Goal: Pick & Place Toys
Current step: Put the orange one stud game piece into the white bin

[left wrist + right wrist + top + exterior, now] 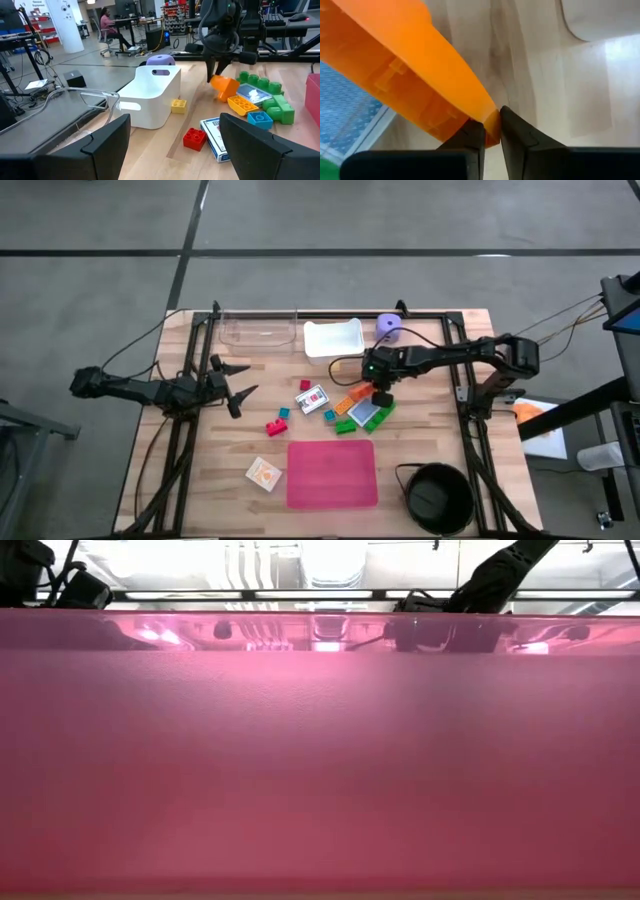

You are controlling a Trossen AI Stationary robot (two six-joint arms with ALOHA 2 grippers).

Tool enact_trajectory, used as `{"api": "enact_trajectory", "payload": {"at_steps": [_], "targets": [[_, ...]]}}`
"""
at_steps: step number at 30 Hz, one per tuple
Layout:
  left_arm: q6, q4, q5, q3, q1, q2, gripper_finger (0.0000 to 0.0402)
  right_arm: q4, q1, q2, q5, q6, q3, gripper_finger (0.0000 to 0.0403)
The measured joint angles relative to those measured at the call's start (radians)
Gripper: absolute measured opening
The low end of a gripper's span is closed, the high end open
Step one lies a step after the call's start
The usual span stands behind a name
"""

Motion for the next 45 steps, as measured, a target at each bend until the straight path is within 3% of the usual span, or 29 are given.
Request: {"api": "enact_trajectory", "payload": {"at_steps": [11, 18, 26, 35, 45], "targets": [[-0.003, 0.005, 0.000, -0.002, 0.000, 0.018, 0.0303, 0.029, 0.000, -0.121, -0.022, 0.027, 0.000, 0.0029], [-0.004, 0.007, 0.000, -0.003, 0.000, 0.019, 0.0303, 0.252, -0.006, -0.158, -0.084, 0.025, -0.005, 0.0027], [-0.007, 0.010, 0.000, -0.004, 0.000, 0.019, 0.0303, 0.486, -0.089, -0.103, -0.084, -0.035, -0.003, 0.0029], [-0.011, 0.012, 0.000, -0.005, 0.000, 0.019, 0.0303, 0.502, -0.249, 0.001, -0.084, -0.088, 0.085, 0.0030], [-0.011, 0.013, 0.000, -0.005, 0.000, 0.019, 0.0303, 0.461, -0.323, 0.120, -0.134, -0.103, 0.143, 0.0034]]}}
